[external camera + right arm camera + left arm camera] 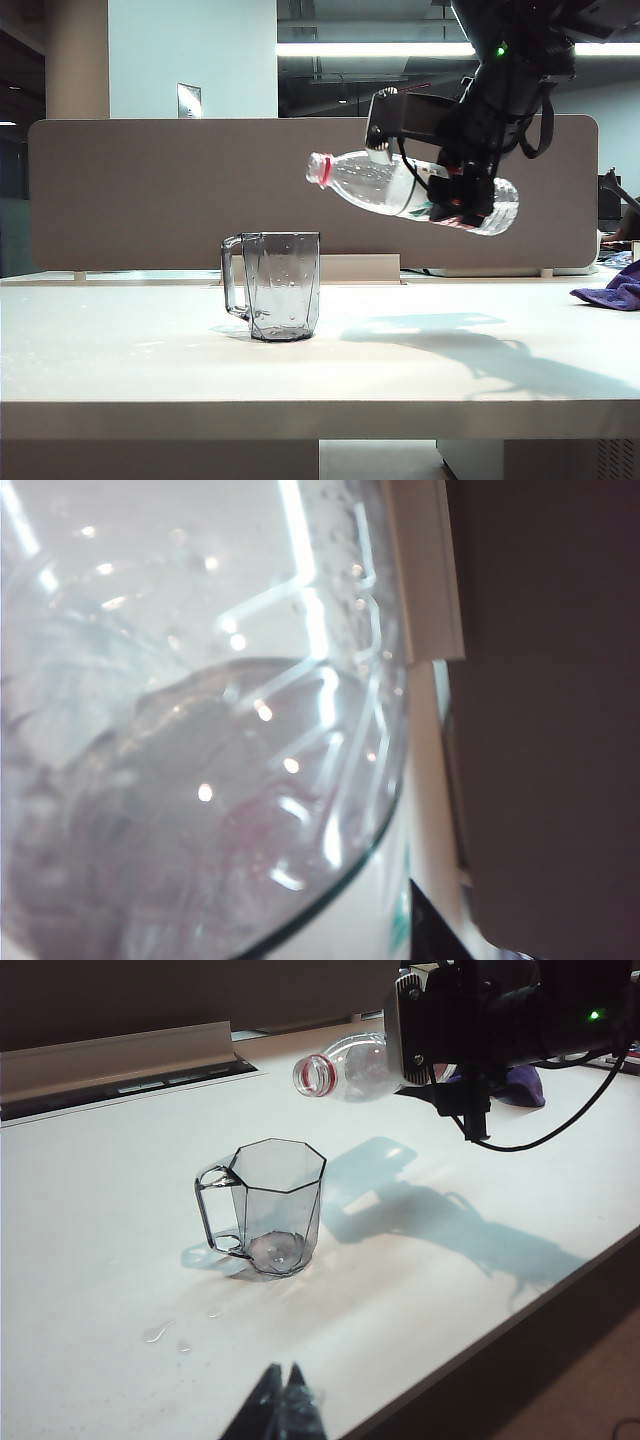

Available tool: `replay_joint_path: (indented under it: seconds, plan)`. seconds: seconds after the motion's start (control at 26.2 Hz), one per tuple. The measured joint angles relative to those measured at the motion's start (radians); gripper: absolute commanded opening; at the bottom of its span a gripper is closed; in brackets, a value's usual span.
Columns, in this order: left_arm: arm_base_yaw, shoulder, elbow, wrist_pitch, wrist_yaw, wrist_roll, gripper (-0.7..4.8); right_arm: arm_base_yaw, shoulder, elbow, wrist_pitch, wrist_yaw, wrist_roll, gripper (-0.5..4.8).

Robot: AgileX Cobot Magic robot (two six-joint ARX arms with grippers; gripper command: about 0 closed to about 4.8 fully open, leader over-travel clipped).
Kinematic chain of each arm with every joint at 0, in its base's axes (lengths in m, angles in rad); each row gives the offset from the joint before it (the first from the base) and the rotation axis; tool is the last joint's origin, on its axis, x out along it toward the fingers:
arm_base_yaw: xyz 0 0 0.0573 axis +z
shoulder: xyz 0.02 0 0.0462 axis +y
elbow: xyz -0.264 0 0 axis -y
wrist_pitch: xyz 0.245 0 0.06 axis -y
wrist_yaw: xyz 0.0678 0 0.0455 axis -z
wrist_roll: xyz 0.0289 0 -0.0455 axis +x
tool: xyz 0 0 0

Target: Pick up the mineral water bottle on the table and pour a little water into the mug.

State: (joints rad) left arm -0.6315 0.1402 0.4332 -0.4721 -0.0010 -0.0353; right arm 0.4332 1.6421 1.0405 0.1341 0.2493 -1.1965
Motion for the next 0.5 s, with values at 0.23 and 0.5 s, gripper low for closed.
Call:
replay_joint_path:
  seconds: [0.23,0.5]
  plan:
    - [0.000,0.000,0.000,0.000,0.000,0.000,-0.05,-0.001,0.000,0.000,0.035,0.024,-0.197,2.92]
    - [0.000,0.000,0.000,0.000,0.000,0.000,-0.05,0.000,0.000,0.000,0.195,0.024,-0.350,2.92]
